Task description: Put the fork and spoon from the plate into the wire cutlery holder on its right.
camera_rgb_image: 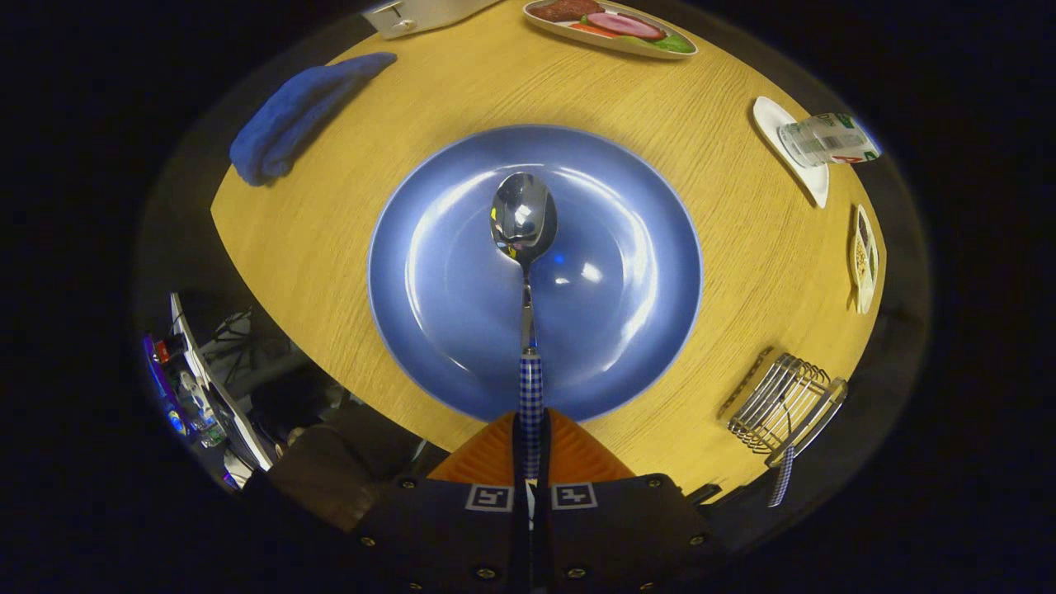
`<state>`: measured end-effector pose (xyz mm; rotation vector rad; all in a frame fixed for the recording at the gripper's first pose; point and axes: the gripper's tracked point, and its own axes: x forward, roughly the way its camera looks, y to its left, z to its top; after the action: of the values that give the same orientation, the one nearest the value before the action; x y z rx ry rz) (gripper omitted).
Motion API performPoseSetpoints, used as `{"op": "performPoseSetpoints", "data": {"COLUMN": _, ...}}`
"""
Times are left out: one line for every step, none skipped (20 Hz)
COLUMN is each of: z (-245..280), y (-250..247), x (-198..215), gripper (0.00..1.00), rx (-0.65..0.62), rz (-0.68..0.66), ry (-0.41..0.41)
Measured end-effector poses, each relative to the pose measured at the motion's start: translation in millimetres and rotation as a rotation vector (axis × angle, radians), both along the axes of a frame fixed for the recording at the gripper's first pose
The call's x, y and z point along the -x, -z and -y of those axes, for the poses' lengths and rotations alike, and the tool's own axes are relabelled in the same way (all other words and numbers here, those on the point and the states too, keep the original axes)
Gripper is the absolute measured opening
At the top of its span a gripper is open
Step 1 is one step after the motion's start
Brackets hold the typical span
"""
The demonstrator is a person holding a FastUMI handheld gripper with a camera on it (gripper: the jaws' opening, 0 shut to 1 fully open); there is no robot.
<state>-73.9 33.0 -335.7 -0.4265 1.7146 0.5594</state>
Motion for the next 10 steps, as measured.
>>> {"op": "performPoseSetpoints", "data": {"z": 5.3, "y": -2.7, "x": -0.1, "gripper": 0.02, "rx": 0.005, "rz": -0.001, "ry": -0.003}}
{"op": "performPoseSetpoints", "data": {"z": 9.5, "y": -5.4, "x": -1.7, "gripper": 0.03, "rx": 0.010, "rz": 0.001, "ry": -0.002}}
{"op": "performPoseSetpoints", "data": {"z": 15.6, "y": -8.6, "x": -3.3, "gripper": 0.03, "rx": 0.018, "rz": 0.003, "ry": -0.004}}
{"op": "performPoseSetpoints", "data": {"z": 19.7, "y": -11.1, "x": -3.9, "gripper": 0.03, "rx": 0.022, "rz": 0.005, "ry": -0.003}}
{"op": "performPoseSetpoints", "data": {"z": 23.6, "y": -14.1, "x": -4.5, "gripper": 0.02, "rx": 0.024, "rz": 0.009, "ry": -0.002}}
{"op": "performPoseSetpoints", "data": {"z": 27.9, "y": -17.1, "x": -5.2, "gripper": 0.03, "rx": 0.026, "rz": 0.014, "ry": -0.004}}
{"op": "performPoseSetpoints", "data": {"z": 32.0, "y": -20.0, "x": -6.1, "gripper": 0.02, "rx": 0.027, "rz": 0.018, "ry": -0.003}}
{"op": "performPoseSetpoints", "data": {"z": 35.8, "y": -23.2, "x": -4.0, "gripper": 0.02, "rx": 0.029, "rz": 0.018, "ry": -0.004}}
{"op": "performPoseSetpoints", "data": {"z": 40.0, "y": -28.4, "x": -2.3, "gripper": 0.03, "rx": 0.029, "rz": 0.016, "ry": -0.010}}
{"op": "performPoseSetpoints", "data": {"z": 44.9, "y": -33.1, "x": 0.1, "gripper": 0.03, "rx": 0.029, "rz": 0.017, "ry": -0.024}}
